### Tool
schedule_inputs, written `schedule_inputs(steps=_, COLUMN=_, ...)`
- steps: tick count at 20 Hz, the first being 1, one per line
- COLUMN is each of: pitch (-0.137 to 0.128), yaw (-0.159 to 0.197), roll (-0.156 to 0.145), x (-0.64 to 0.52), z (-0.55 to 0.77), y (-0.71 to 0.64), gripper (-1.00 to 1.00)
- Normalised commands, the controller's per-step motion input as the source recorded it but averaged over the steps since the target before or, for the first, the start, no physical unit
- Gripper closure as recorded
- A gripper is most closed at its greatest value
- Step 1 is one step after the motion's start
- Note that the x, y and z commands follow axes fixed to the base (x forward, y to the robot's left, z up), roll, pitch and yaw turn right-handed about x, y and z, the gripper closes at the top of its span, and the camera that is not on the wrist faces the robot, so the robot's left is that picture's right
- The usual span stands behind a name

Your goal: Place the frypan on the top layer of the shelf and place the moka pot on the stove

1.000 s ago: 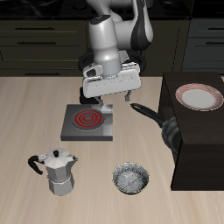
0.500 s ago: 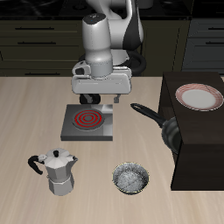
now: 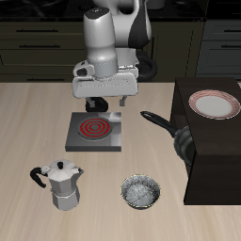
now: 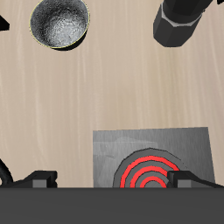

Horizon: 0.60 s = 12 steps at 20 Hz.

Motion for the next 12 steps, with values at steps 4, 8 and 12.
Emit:
schedule_inputs(steps=4, pitch=0.003, yaw=0.069, roll=0.0, x=0.25, z=0.14, y=-0.11, gripper=-1.0)
schedule_inputs(steps=8, pitch=-0.027, yaw=0.033, roll=-0.074, x=0.34, z=0.18, y=-0.31, gripper=-1.0)
schedule_inputs(steps=12, pitch=-0.015, yaw=-0.071, roll=-0.072, x=0.34, z=0.28, y=-0.52, gripper=-1.0)
